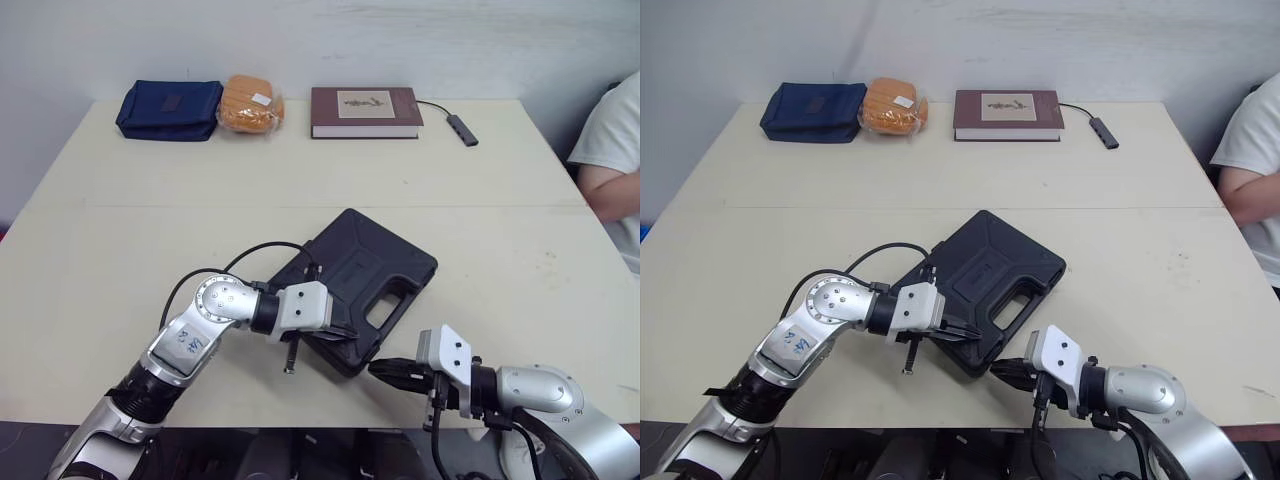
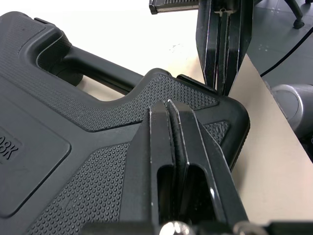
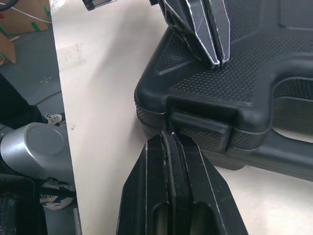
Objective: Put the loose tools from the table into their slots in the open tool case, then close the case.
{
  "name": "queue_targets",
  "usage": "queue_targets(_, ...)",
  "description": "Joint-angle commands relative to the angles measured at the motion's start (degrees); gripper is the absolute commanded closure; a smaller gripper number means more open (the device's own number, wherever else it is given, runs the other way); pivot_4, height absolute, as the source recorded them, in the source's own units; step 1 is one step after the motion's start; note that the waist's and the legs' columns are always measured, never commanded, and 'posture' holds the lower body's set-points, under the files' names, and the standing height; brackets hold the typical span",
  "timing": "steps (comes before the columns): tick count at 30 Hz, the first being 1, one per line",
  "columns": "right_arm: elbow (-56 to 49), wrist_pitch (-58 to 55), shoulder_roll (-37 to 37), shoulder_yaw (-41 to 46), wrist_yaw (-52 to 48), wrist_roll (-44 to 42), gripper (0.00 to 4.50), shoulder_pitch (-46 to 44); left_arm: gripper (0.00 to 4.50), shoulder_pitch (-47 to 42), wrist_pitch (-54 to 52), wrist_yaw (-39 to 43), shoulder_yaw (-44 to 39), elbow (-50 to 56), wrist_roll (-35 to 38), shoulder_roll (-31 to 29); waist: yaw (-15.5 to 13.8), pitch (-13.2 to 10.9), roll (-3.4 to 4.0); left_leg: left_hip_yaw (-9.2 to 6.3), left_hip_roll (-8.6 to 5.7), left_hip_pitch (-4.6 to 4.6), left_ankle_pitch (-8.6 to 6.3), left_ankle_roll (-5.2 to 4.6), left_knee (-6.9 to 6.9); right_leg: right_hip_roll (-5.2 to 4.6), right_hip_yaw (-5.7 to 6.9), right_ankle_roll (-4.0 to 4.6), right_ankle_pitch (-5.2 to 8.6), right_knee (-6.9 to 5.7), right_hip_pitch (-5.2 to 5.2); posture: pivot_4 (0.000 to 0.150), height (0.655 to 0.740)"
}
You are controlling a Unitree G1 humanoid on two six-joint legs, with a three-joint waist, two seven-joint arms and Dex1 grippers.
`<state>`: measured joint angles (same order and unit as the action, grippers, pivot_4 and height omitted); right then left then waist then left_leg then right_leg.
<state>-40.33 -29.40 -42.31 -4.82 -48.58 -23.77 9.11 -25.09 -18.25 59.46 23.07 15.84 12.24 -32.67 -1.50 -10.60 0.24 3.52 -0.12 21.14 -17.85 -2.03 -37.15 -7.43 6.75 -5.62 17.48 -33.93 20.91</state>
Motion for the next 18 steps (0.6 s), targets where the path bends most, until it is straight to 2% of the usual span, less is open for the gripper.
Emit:
queue_targets(1, -3.7, 0.6, 0.2, 2.0, 0.1, -2.6, 4.5, -2.5, 4.48, 2.6, -4.5, -0.2, 5.0, -4.3, -5.5, -2.0, 0.0, 0.0, 0.01, 0.0, 0.0, 0.0, 0.0, 0.0, 0.0, 0.0, 0.0, 0.0, 0.0, 0.0, 0.0, 0.15, 0.74)
queue_targets(18, 2.2, 2.2, 1.2, 0.9, -1.9, -1.1, 4.5, -6.1, 4.48, 2.3, -7.6, 0.7, 7.1, -4.8, -6.5, -4.7, 0.4, 0.1, -0.02, 0.0, 0.06, -0.07, -0.03, -0.02, 0.07, 0.03, 0.01, 0.13, -0.08, -0.01, -0.01, 0.15, 0.74)
